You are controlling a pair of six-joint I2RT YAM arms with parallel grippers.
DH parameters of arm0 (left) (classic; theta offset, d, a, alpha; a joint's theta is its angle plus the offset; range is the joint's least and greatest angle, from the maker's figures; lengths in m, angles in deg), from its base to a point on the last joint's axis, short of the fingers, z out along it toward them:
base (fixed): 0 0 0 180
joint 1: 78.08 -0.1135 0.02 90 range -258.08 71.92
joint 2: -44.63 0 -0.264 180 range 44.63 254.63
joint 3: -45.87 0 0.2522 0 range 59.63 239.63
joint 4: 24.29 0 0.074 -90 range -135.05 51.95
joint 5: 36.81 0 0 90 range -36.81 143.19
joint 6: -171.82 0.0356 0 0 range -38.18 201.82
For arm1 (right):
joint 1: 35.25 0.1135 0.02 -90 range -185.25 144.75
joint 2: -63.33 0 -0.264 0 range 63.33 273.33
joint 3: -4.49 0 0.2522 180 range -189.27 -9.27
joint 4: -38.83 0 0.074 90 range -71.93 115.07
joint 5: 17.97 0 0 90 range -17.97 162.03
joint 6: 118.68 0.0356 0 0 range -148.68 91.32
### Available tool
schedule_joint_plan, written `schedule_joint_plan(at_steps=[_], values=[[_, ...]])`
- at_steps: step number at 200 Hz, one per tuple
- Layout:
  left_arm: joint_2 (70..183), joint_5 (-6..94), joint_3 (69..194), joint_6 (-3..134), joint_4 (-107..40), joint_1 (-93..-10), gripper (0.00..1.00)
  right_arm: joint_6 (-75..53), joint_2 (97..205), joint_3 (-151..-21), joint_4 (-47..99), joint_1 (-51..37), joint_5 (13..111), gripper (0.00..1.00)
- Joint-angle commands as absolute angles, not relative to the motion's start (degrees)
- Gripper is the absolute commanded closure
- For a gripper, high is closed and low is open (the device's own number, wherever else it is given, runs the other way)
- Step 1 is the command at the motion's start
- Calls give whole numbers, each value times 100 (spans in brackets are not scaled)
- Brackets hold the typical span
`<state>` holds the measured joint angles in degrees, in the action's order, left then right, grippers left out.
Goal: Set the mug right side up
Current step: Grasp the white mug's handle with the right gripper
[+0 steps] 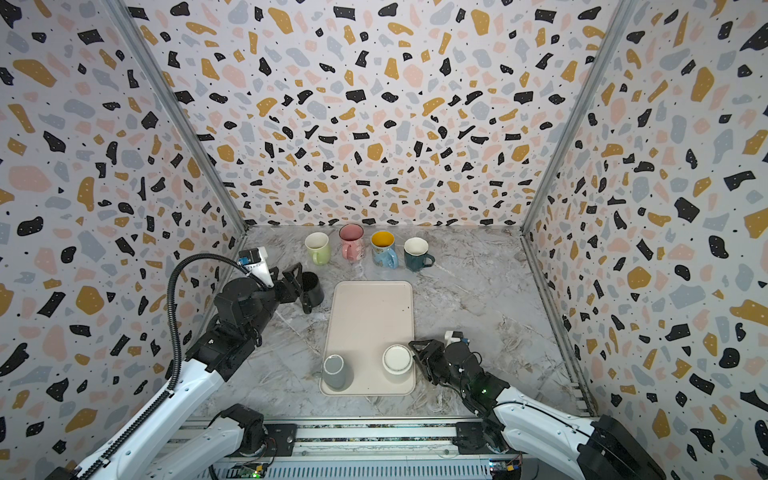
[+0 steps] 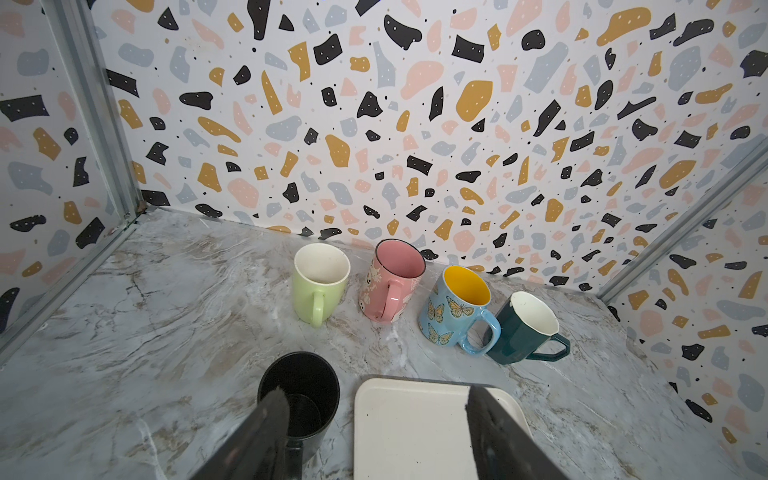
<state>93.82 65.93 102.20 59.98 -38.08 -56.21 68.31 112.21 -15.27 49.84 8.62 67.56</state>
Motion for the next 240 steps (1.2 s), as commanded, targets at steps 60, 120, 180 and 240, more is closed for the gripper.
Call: schedule_joint_plan(at_steps=[60, 120, 180, 240], values=[[9339, 6642, 10217, 6073, -3779, -5605, 31, 6603, 11877, -1632, 5851, 632, 6786, 51], [9365, 6646, 10210, 6082, -3782, -5610, 31, 6583, 12498, -1746, 6354, 632, 6606, 53], [9381, 6682, 10226, 6106, -3805, -5606, 31, 6537, 12964, -1823, 6683, 496, 6442, 59], [9384, 6726, 10235, 6143, -3834, -5610, 30, 6475, 13606, -1991, 7136, 400, 6088, 77]])
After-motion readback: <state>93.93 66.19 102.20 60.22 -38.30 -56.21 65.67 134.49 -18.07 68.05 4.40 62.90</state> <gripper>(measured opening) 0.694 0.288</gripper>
